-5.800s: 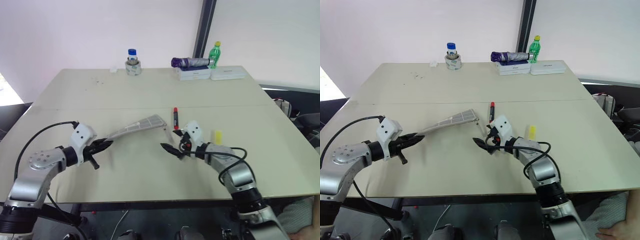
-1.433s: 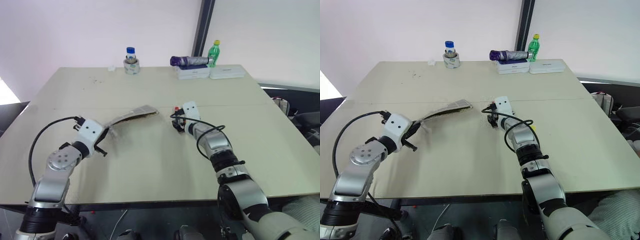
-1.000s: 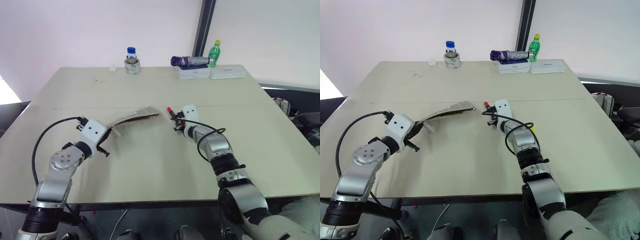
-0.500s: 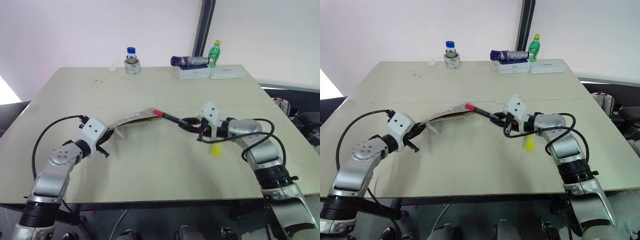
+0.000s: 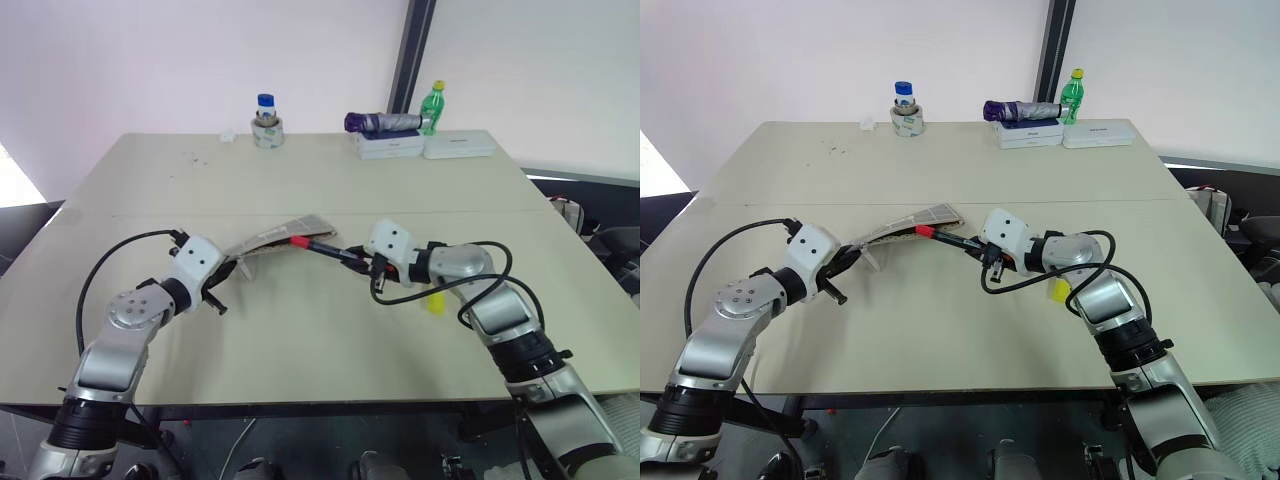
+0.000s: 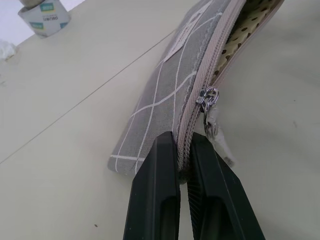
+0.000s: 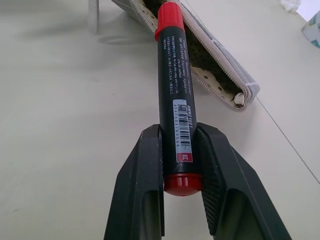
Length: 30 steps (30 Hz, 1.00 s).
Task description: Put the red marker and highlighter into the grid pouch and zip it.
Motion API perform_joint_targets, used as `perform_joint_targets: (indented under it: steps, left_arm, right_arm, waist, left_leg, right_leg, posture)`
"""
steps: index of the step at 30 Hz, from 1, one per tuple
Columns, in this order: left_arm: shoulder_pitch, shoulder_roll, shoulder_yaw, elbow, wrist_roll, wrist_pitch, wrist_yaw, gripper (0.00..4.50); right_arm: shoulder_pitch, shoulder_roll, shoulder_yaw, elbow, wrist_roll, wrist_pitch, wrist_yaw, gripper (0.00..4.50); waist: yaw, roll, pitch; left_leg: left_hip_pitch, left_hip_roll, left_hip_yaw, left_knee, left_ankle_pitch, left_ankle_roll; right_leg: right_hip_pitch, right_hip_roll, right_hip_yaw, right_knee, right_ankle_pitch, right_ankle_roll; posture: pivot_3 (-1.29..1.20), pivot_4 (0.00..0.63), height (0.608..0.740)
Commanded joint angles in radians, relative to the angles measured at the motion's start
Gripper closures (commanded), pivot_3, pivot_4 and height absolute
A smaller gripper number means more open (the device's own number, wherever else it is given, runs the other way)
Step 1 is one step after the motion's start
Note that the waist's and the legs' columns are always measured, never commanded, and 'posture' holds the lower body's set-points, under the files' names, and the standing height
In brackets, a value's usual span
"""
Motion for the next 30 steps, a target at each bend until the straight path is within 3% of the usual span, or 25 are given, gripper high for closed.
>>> perform_joint_targets:
  steps: [1,9,17,21,30]
  left_arm:
    - [0.000,-0.001,0.003,-0.043,0.004,-0.025,0.006,4.50]
    - [0.002,-0.012,-0.020,-0.070,-0.003,-0.035,-0.020,4.50]
    - [-0.002,-0.015,-0.063,-0.092,-0.040,-0.066,-0.108,4.50]
    - [-0.025,0.015,-0.072,-0.068,-0.010,-0.103,-0.138,4.50]
    - [-0.042,0.041,-0.059,-0.035,0.013,-0.146,-0.140,4.50]
  right_arm:
    - [-0.026,0.005,0.009,0.016,-0.039,-0.035,-0.018,4.10]
    - [-0.071,0.060,0.035,0.039,-0.086,-0.080,-0.050,4.10]
    - [-0.115,0.083,0.132,0.027,-0.200,-0.251,-0.039,4.10]
    - [-0.140,0.052,0.168,0.063,-0.296,-0.306,-0.046,4.10]
    - [-0.119,-0.046,0.157,0.060,-0.347,-0.284,0.011,4.10]
  waist:
    - [0.000,0.000,0.000]
    - [-0.004,0.000,0.000]
    - [-0.002,0.000,0.000]
    - [-0.003,0.000,0.000]
    - [0.000,0.000,0.000]
  left_leg:
    - [0.000,0.000,0.000,0.000,0.000,0.000]
    - [0.000,0.000,0.000,0.000,0.000,0.000]
    - [0.000,0.000,0.000,0.000,0.000,-0.001]
    - [0.000,0.000,0.000,0.000,0.000,-0.001]
    - [0.000,0.000,0.000,0.000,0.000,-0.001]
  right_leg:
    - [0.000,0.000,0.000,0.000,0.000,0.000]
    - [0.000,0.000,0.000,0.000,0.000,0.000]
    - [0.000,0.000,0.000,0.000,0.000,0.000]
    - [0.000,0.000,0.000,0.000,0.000,0.000]
    - [0.000,0.000,0.000,0.000,0.000,0.000]
  posture:
    - [0.00,0.150,0.740]
    - [0.00,0.150,0.740]
    - [0.00,0.150,0.740]
    - [0.00,0.150,0.740]
    - [0.00,0.150,0.740]
